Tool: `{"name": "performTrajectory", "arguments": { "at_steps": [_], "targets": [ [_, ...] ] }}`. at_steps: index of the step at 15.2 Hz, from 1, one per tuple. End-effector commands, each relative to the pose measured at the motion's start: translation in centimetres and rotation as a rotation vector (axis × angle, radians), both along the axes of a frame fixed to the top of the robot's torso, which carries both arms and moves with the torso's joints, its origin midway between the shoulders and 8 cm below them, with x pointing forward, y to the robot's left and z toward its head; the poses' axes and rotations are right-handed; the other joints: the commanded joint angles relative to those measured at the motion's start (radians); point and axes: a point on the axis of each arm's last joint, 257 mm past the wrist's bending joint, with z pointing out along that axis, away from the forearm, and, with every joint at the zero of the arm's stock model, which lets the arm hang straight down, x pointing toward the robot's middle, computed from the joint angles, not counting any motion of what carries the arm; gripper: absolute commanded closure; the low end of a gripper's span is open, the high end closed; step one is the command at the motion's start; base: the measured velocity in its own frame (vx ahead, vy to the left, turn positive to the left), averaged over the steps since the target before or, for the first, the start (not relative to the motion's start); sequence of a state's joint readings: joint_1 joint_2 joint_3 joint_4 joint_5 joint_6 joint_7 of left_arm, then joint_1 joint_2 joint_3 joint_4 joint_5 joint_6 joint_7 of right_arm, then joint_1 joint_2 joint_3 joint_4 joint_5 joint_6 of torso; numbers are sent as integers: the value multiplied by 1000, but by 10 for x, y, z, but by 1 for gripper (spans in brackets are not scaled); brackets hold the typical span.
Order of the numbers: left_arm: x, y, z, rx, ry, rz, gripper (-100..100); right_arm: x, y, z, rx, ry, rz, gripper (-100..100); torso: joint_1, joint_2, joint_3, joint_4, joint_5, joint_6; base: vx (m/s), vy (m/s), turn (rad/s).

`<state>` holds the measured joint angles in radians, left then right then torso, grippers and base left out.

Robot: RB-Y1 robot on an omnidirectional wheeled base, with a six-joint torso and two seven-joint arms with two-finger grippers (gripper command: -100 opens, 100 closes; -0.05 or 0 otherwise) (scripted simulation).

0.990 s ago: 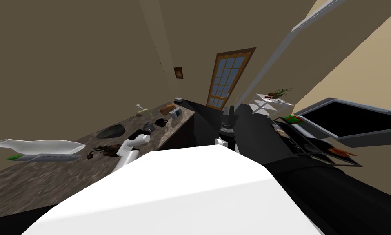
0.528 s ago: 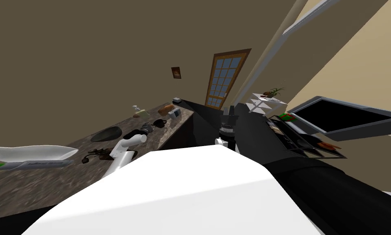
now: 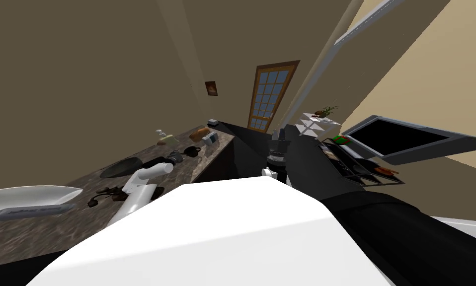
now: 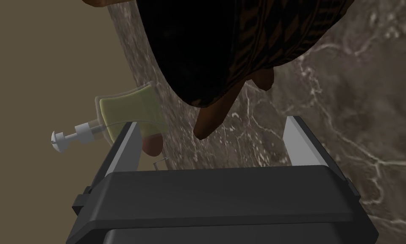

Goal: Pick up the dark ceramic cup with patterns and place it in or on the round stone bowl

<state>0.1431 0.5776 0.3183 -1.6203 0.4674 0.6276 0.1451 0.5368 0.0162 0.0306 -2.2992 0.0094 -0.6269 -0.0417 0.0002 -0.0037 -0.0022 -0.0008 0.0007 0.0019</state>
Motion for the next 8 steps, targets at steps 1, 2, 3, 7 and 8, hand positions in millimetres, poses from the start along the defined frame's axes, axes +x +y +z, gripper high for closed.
{"name": "performTrajectory", "arguments": {
  "at_steps": [1,2,3,7,8],
  "targets": [
    [-6,5,1,-8,32,4,-100,0,0,0,0,0,0,0,0,0,0,0,0,0,3,-4,-86],
    [-6,5,0,-10,36,4,-100,0,0,0,0,0,0,0,0,0,0,0,0,0,3,-4,-65],
    [-10,9,3,-14,53,6,-100,0,0,0,0,0,0,0,0,0,0,0,0,0,4,-5,-78],
    [-18,15,7,-26,100,8,-100,0,0,0,0,0,0,0,0,0,0,0,0,0,4,-6,-75],
    [-20,14,4,-29,111,9,-100,0,0,0,0,0,0,0,0,0,0,0,0,0,5,-5,-64]
  ]
}}
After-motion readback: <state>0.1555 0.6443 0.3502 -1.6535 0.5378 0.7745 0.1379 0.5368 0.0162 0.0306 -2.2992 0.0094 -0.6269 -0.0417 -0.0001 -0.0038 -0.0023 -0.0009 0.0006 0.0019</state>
